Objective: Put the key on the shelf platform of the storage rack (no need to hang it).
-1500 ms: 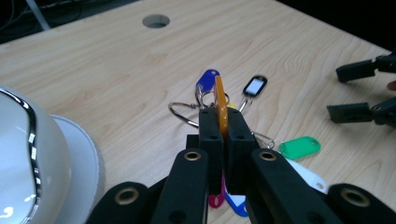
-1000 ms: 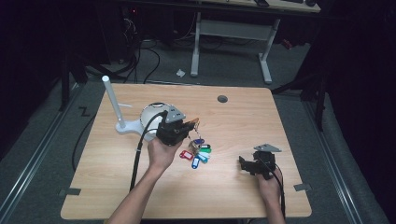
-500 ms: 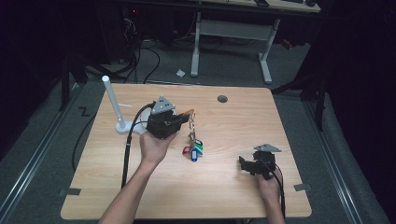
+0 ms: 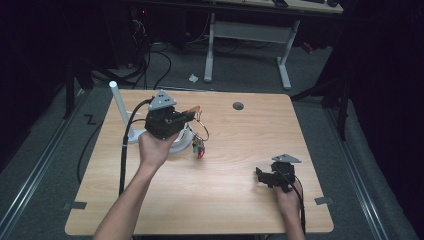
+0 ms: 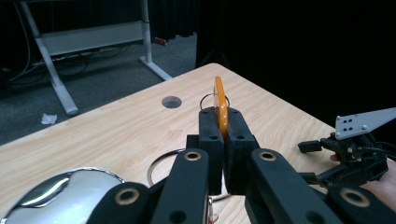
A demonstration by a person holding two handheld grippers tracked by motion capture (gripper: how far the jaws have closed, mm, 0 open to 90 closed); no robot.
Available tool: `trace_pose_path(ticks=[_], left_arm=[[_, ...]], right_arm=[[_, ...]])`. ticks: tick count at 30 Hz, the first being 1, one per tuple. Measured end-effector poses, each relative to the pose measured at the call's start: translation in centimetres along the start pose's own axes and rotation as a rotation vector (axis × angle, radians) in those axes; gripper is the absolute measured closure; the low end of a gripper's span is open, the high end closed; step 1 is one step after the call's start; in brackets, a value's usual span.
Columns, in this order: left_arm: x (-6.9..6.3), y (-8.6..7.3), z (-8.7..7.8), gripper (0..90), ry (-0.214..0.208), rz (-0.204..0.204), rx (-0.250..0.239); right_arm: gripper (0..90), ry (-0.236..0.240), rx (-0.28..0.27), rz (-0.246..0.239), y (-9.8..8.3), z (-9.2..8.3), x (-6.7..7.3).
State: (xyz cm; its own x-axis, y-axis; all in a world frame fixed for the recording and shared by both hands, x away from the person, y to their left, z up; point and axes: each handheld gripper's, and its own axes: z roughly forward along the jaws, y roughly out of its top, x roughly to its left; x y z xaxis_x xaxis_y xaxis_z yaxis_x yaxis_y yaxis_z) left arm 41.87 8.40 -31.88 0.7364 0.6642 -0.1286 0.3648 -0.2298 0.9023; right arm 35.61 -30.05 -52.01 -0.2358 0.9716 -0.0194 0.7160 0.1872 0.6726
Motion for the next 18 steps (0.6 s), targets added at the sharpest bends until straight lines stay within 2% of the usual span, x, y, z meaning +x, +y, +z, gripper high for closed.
trace_pose_path(ticks=[6, 18], left_arm=[[0.7, 0.8, -1.0, 88.3, 0.001, -0.013, -0.001], [2.2, 1.9, -2.8, 88.3, 0.031, -0.023, -0.013]], right_arm=[[14.4, 0.0, 0.0, 0.0, 0.0, 0.0, 0.0], [14.4, 0.001, -0.001, 0.0, 0.0, 0.0, 0.0]])
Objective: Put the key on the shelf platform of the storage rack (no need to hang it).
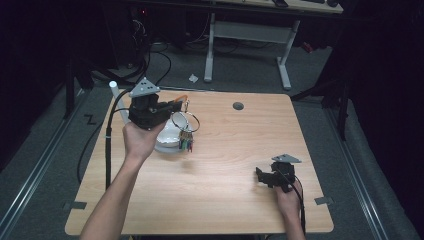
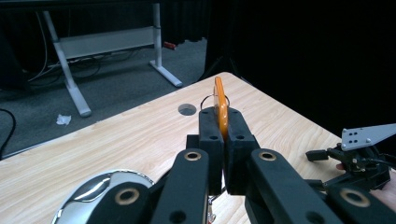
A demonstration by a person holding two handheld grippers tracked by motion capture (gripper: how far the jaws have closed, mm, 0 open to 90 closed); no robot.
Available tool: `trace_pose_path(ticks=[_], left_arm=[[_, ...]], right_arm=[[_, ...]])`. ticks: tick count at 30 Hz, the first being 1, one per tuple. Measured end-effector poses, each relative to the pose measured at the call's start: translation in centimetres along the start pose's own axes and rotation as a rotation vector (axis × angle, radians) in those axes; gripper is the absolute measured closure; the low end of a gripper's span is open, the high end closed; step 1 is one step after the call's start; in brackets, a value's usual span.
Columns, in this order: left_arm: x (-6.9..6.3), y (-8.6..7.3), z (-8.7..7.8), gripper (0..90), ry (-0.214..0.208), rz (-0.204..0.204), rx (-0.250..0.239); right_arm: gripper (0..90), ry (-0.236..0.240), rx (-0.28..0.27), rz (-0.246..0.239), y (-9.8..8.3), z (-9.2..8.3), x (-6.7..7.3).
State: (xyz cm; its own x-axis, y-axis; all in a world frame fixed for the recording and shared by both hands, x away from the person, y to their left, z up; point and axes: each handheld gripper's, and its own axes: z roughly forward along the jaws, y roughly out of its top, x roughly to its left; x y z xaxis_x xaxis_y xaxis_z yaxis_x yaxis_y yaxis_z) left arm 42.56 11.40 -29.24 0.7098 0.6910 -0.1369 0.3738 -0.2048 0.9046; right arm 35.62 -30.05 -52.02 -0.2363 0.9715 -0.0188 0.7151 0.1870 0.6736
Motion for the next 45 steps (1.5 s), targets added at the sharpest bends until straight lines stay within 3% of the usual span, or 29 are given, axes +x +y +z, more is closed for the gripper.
trace_pose_path(ticks=[25, 31, 45], left_arm=[[3.1, 1.3, -1.7, 88.3, 0.104, -0.04, -0.034], [3.6, 1.0, -1.4, 88.3, 0.133, -0.036, -0.018], [4.3, -0.7, -0.1, 88.2, 0.152, -0.054, 0.027]], right_arm=[[14.4, 0.0, 0.0, 0.0, 0.0, 0.0, 0.0], [14.4, 0.0, 0.0, 0.001, 0.0, 0.0, 0.0], [14.4, 0.0, 0.001, 0.0, 0.0, 0.0, 0.0]])
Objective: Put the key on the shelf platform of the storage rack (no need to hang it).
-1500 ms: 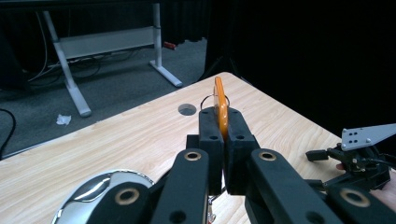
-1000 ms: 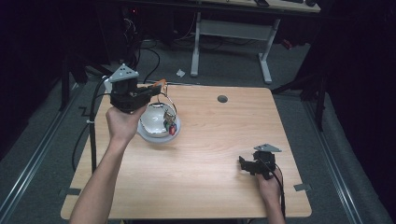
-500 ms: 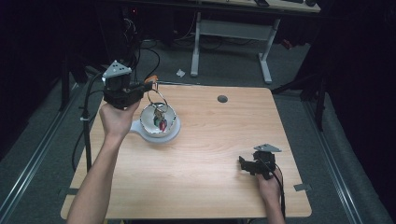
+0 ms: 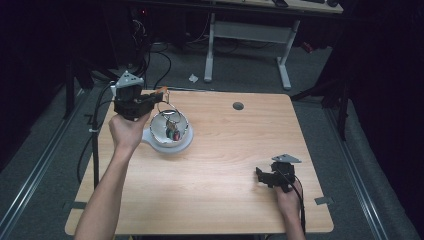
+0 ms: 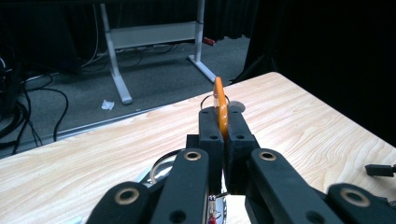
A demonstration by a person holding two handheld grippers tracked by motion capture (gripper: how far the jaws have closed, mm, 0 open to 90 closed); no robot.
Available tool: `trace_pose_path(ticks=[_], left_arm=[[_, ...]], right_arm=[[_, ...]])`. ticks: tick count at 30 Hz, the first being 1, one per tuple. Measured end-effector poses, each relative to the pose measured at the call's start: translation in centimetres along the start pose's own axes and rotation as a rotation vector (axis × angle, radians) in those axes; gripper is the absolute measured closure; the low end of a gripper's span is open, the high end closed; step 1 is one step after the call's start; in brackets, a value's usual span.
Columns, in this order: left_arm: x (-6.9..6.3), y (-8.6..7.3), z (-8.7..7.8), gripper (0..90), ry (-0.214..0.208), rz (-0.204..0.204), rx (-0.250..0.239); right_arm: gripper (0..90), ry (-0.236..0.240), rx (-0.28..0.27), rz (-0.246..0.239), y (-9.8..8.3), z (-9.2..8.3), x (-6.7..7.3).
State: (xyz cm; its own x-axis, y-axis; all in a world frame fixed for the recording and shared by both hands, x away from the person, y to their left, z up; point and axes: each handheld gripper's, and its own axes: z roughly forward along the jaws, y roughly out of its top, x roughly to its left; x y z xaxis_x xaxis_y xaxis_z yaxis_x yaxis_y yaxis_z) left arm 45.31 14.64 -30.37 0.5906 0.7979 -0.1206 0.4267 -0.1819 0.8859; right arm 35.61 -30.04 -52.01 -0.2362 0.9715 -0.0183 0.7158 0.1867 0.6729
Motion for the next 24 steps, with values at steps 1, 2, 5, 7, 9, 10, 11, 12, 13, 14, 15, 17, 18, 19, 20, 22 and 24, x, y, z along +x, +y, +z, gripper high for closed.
trace_pose_path(ticks=[1, 2, 5, 7, 9, 10, 11, 12, 13, 14, 15, 17, 18, 19, 20, 22, 24], left_arm=[[0.0, -0.1, 0.1, 88.2, 0.0, -0.002, 0.002], [0.0, -0.3, 0.2, 88.2, -0.001, -0.001, 0.005], [0.0, -0.6, 0.4, 88.2, 0.001, 0.0, 0.014], [0.1, -1.0, 0.6, 88.2, -0.001, -0.005, 0.02], [0.1, -1.3, 0.9, 88.2, -0.002, -0.011, 0.028], [0.2, -1.5, 1.0, 88.2, -0.003, -0.012, 0.031], [0.2, -1.7, 1.1, 88.2, -0.004, -0.016, 0.035], [0.2, -1.9, 1.2, 88.2, -0.004, -0.015, 0.039], [0.2, -2.0, 1.3, 88.2, -0.005, -0.017, 0.042], [0.2, -2.2, 1.4, 88.2, -0.005, -0.018, 0.046], [0.3, -2.3, 1.4, 88.2, -0.005, -0.02, 0.05], [0.4, -2.7, 1.5, 88.2, -0.006, -0.024, 0.055], [0.4, -2.8, 1.6, 88.2, -0.007, -0.028, 0.058], [0.4, -3.0, 1.7, 88.2, -0.006, -0.028, 0.064], [0.4, -3.2, 1.7, 88.2, -0.008, -0.029, 0.068], [0.4, -3.5, 1.9, 88.2, -0.012, -0.034, 0.072], [0.5, -3.9, 2.1, 88.1, -0.015, -0.04, 0.077]], right_arm=[[14.4, 0.0, -0.001, 0.0, 0.0, 0.0, 0.0], [14.4, -0.001, 0.0, 0.0, 0.0, 0.0, 0.0], [14.4, 0.0, -0.001, 0.0, 0.0, 0.0, 0.0], [14.4, 0.0, -0.001, 0.0, 0.0, 0.0, 0.0], [14.4, -0.001, 0.0, 0.0, 0.0, 0.0, 0.0], [14.4, -0.001, 0.0, 0.0, 0.0, 0.0, 0.0], [14.4, -0.001, 0.0, 0.0, 0.0, 0.0, 0.0], [14.4, 0.0, 0.0, 0.001, 0.0, 0.0, 0.0], [14.4, -0.001, 0.0, 0.0, 0.0, 0.0, 0.0], [14.4, -0.001, 0.0, 0.0, 0.0, 0.0, 0.0], [14.4, 0.0, -0.001, 0.0, 0.0, 0.0, 0.0], [14.4, -0.001, 0.0, 0.0, 0.0, 0.0, 0.0], [14.4, -0.001, 0.0, 0.0, 0.0, 0.0, 0.0], [14.4, 0.0, -0.001, 0.0, 0.0, 0.0, 0.0], [14.4, -0.001, 0.0, 0.0, 0.0, 0.0, 0.0], [14.4, -0.001, 0.0, 0.0, 0.0, 0.0, 0.0], [14.4, 0.0, 0.0, 0.0, 0.0, 0.0, 0.0]])
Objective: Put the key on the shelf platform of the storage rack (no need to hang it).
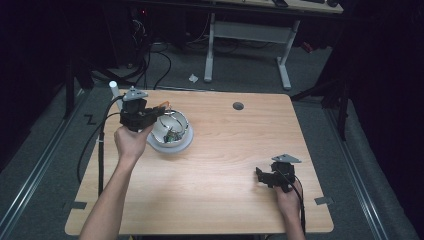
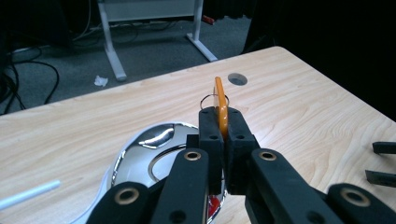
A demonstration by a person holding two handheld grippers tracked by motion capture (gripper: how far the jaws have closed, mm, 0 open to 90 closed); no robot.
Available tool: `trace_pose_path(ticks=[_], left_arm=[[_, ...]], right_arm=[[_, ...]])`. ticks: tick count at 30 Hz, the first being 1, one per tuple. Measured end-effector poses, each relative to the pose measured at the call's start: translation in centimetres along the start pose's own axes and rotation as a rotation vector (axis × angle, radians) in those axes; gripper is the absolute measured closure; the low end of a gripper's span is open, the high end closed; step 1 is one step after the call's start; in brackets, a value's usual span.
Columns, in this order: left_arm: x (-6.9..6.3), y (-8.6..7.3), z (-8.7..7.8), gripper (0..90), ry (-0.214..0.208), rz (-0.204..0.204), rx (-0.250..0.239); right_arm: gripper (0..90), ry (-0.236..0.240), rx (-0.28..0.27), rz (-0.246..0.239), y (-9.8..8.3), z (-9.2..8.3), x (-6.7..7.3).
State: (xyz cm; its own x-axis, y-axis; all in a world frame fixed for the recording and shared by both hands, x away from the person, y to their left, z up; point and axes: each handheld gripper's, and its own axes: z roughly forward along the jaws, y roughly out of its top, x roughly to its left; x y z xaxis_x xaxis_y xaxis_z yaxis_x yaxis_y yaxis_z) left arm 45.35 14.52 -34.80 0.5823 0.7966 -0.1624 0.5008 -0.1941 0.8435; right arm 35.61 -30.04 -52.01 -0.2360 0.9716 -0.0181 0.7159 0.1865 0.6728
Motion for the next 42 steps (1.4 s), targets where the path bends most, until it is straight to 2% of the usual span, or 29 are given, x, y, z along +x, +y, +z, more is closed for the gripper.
trace_pose_path(ticks=[7, 19, 22, 38, 42], left_arm=[[0.3, -1.2, 0.4, 88.0, -0.01, -0.026, 0.013], [0.4, -2.5, 1.5, 87.9, 0.009, -0.022, 0.052], [0.4, -2.9, 2.0, 87.9, 0.024, -0.012, 0.075], [1.3, -5.7, 5.0, 87.8, 0.04, -0.054, 0.172], [1.2, -6.1, 5.8, 87.6, 0.05, -0.04, 0.204]], right_arm=[[14.4, -0.001, 0.0, 0.0, 0.0, 0.0, 0.0], [14.4, -0.001, 0.0, 0.0, 0.0, 0.0, 0.0], [14.4, -0.001, 0.0, 0.0, 0.0, 0.0, 0.0], [14.4, -0.001, 0.0, 0.0, 0.0, 0.0, 0.0], [14.4, -0.001, 0.0, 0.0, 0.0, 0.0, 0.0]])
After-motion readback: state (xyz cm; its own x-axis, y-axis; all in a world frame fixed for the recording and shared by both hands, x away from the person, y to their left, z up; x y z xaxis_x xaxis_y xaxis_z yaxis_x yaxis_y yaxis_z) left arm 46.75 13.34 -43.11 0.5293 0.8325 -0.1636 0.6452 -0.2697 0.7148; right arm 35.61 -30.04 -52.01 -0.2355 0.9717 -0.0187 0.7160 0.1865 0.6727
